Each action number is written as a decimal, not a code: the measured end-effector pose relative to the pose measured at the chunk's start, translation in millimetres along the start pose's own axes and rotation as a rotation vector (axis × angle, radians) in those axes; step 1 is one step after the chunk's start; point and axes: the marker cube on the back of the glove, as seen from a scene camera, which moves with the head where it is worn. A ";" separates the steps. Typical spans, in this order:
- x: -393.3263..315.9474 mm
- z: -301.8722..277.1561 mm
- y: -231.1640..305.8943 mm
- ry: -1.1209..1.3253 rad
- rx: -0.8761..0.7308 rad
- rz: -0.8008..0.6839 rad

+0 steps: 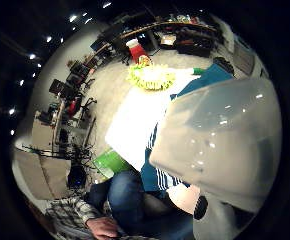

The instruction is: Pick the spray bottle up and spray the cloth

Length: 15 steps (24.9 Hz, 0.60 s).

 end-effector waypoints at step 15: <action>-30.6 17.5 10.6 0.246 -0.064 -0.195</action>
